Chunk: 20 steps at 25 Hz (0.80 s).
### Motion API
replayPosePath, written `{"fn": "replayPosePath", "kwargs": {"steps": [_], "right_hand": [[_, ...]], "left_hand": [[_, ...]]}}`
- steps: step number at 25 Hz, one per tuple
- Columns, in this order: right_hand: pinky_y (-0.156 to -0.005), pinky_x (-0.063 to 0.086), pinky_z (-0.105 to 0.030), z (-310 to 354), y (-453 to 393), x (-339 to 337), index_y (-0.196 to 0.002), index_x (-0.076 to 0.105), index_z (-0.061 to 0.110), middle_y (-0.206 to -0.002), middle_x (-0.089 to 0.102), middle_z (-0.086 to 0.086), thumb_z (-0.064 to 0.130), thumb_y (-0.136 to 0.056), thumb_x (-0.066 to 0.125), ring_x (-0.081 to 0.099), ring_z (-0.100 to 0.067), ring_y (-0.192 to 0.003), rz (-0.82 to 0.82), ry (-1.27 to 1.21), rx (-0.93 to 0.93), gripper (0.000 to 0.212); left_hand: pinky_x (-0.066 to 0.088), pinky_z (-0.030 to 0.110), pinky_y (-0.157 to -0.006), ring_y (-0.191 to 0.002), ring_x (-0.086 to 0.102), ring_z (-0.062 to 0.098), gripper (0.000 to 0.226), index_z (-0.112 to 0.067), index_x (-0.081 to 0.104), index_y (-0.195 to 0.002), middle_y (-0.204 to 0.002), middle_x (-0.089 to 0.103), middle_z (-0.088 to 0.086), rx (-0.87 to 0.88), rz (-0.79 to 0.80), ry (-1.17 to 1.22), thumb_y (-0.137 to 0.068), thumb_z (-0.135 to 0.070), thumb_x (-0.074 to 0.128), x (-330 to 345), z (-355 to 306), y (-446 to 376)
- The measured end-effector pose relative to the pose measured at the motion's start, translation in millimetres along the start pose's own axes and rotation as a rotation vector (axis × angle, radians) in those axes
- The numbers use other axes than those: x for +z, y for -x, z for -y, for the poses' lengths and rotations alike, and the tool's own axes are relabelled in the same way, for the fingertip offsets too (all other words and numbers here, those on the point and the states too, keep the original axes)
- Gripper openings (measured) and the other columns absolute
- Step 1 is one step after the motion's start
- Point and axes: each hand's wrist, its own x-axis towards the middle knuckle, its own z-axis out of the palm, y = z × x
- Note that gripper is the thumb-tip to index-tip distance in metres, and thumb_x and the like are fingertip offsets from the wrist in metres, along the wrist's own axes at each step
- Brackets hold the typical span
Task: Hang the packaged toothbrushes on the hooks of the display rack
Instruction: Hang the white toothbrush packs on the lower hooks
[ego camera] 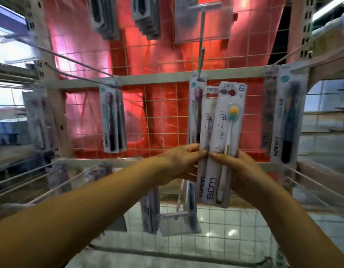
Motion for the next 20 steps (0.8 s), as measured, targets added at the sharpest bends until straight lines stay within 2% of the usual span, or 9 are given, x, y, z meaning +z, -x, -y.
{"fn": "replayPosePath", "kwargs": {"steps": [4, 8, 11, 13, 14, 16, 17, 18, 20], "right_hand": [[-0.086, 0.053, -0.051, 7, 12, 10, -0.118, 0.058, 0.012, -0.106, 0.07, -0.014, 0.015, -0.075, 0.062, 0.069, -0.029, -0.097, -0.051, 0.007, -0.045, 0.044], [-0.061, 0.06, -0.036, 14, 35, 28, -0.104, 0.061, 0.011, -0.087, 0.073, -0.009, 0.016, -0.075, 0.059, 0.072, -0.022, -0.077, -0.06, -0.022, -0.075, 0.03], [-0.057, 0.058, -0.031, 24, 53, 43, -0.105, 0.061, 0.01, -0.081, 0.074, -0.006, 0.018, -0.075, 0.06, 0.072, -0.02, -0.073, -0.11, 0.009, -0.052, 0.031], [-0.058, 0.057, -0.029, 35, 63, 57, -0.105, 0.064, 0.009, -0.085, 0.074, -0.007, 0.027, -0.061, 0.077, 0.072, -0.018, -0.076, -0.151, 0.056, -0.112, 0.049], [-0.058, 0.057, -0.029, 39, 66, 62, -0.101, 0.068, 0.011, -0.088, 0.075, -0.007, 0.034, -0.047, 0.087, 0.073, -0.019, -0.079, -0.181, 0.073, -0.143, 0.062], [-0.058, 0.057, -0.029, 47, 74, 80, -0.085, 0.076, 0.019, -0.089, 0.075, -0.008, 0.042, -0.027, 0.092, 0.073, -0.02, -0.08, -0.186, 0.123, -0.187, 0.065], [-0.058, 0.058, -0.03, 50, 75, 87, -0.085, 0.077, 0.019, -0.091, 0.075, -0.009, 0.042, -0.033, 0.091, 0.073, -0.022, -0.081, -0.145, 0.099, -0.188, 0.058], [-0.063, 0.058, -0.034, 50, 73, 98, -0.093, 0.076, 0.015, -0.099, 0.073, -0.014, 0.038, -0.05, 0.086, 0.071, -0.026, -0.088, -0.054, -0.004, -0.133, 0.049], [-0.077, 0.057, -0.041, 39, 65, 120, -0.106, 0.072, 0.01, -0.116, 0.064, -0.02, 0.023, -0.076, 0.064, 0.064, -0.031, -0.103, 0.12, -0.256, -0.046, 0.033]], "left_hand": [[0.057, 0.035, -0.083, -0.087, 0.068, 0.02, 0.017, -0.025, 0.061, -0.102, -0.09, 0.071, 0.001, 0.109, -0.068, 0.072, -0.096, -0.029, 0.045, -16, -2, 30], [0.059, 0.031, -0.076, -0.084, 0.071, 0.015, 0.017, -0.025, 0.061, -0.101, -0.087, 0.074, -0.002, 0.251, -0.098, 0.139, -0.089, -0.031, 0.052, -33, 0, 66], [0.058, 0.031, -0.074, -0.083, 0.071, 0.015, 0.027, -0.022, 0.064, -0.097, -0.087, 0.074, -0.001, 0.317, -0.11, 0.184, -0.078, -0.038, 0.054, -40, -2, 87], [0.057, 0.031, -0.072, -0.083, 0.071, 0.015, 0.023, -0.022, 0.064, -0.097, -0.088, 0.074, -0.001, 0.377, -0.129, 0.222, -0.082, -0.036, 0.053, -46, -4, 97], [0.058, 0.031, -0.071, -0.083, 0.071, 0.016, 0.02, -0.022, 0.064, -0.098, -0.089, 0.074, 0.001, 0.405, -0.154, 0.236, -0.086, -0.033, 0.051, -50, -4, 101], [0.058, 0.034, -0.073, -0.084, 0.07, 0.018, 0.02, -0.022, 0.063, -0.1, -0.094, 0.073, 0.004, 0.441, -0.181, 0.333, -0.086, -0.031, 0.053, -59, 0, 116], [0.058, 0.035, -0.075, -0.085, 0.069, 0.019, 0.025, -0.021, 0.063, -0.102, -0.097, 0.073, 0.007, 0.45, -0.165, 0.38, -0.082, -0.032, 0.054, -65, 3, 124], [0.058, 0.036, -0.075, -0.085, 0.069, 0.021, 0.033, -0.02, 0.062, -0.106, -0.1, 0.072, 0.011, 0.443, -0.126, 0.424, -0.078, -0.035, 0.054, -71, 7, 132], [0.058, 0.034, -0.069, -0.076, 0.069, 0.02, 0.042, -0.02, 0.059, -0.114, -0.097, 0.071, 0.015, 0.363, -0.095, 0.504, -0.076, -0.036, 0.055, -79, 11, 146]]}}
